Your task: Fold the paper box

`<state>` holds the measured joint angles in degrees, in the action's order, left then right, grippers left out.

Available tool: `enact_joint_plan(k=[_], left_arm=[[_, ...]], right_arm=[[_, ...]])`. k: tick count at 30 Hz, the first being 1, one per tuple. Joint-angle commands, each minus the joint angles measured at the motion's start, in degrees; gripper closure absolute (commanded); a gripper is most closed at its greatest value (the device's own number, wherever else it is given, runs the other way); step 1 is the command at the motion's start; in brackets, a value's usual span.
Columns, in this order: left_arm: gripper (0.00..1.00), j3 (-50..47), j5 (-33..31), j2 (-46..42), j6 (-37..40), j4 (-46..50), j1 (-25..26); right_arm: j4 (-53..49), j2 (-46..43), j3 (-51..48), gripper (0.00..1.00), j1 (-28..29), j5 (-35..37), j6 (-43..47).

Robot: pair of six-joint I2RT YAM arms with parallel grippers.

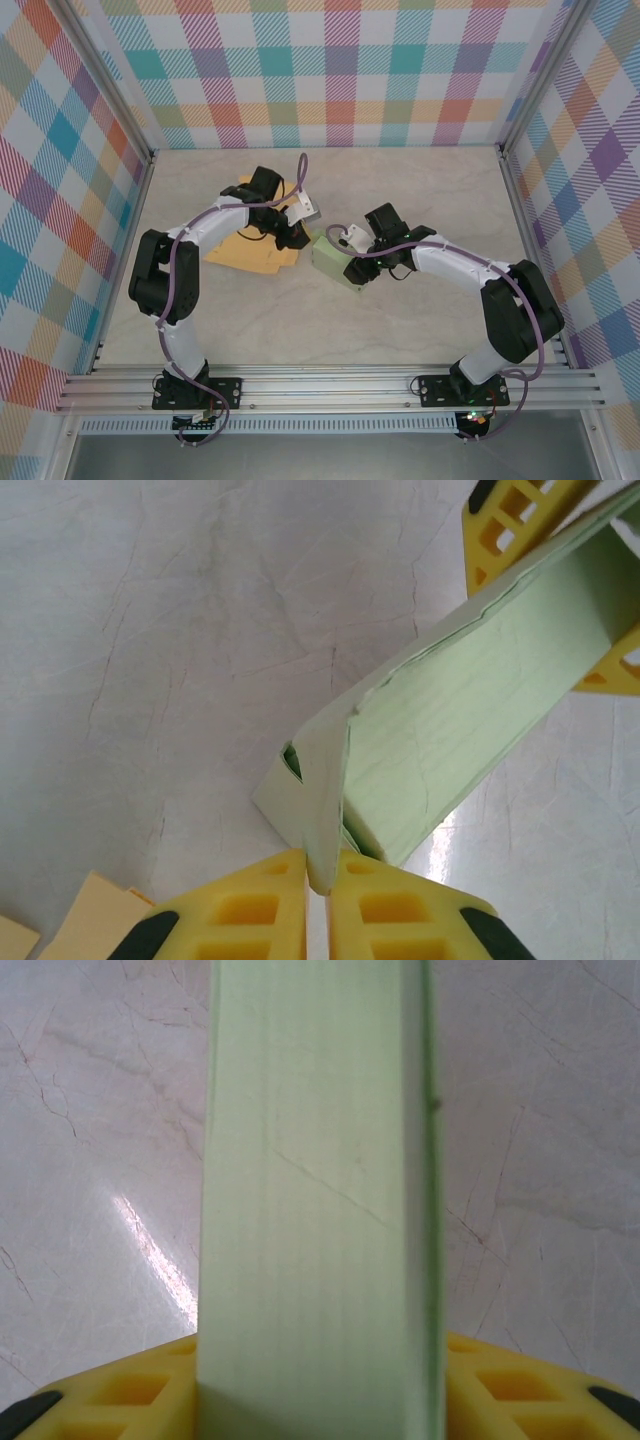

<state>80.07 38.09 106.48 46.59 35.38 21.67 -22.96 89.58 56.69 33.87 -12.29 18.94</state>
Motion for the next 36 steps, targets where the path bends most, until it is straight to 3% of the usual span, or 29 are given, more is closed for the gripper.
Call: enact_joint_plan(k=[1, 5, 7, 10, 12, 20, 34, 36], left_arm=[[0.91, 2.02, 2.55, -1.97, -3.53, -1.23, 0.38], [0.91, 0.35, 1.29, -3.87, -4.28, -2.55, 0.81], [0.85, -0.96, -0.38, -5.00, -3.58, -2.99, 1.00], [0.50, -3.96, -5.68, -6.68, -3.08, -6.22, 1.04], [0.42, -4.66, -9.23, -7.07, -2.65, -7.54, 0.92], [0.41, 2.38, -6.42, -3.81, 1.92, -0.89, 0.98], [0.46, 5.88, -8.18, -0.62, 1.06, 3.82, 3.20], [0.51, 6.19, -9.25, -0.11, 0.16, 4.04, 3.29]], right_arm=[[0.59, -0.55, 0.64, 0.50, 0.45, -1.37, 0.89], [0.64, -0.64, 0.57, 0.50, 0.41, -1.33, 0.92], [0.62, -0.74, 0.53, 0.50, 0.41, -1.31, 0.90], [0.51, -0.89, 0.62, 0.50, 0.41, -1.53, 0.88], [0.55, -0.98, 0.53, 0.50, 0.42, -1.76, 0.86], [0.60, -0.99, 0.53, 0.50, 0.41, -1.94, 0.85], [0.50, -0.66, 0.71, 0.50, 0.41, -1.55, 0.92], [0.53, -0.72, 0.71, 0.50, 0.41, -1.59, 0.85]])
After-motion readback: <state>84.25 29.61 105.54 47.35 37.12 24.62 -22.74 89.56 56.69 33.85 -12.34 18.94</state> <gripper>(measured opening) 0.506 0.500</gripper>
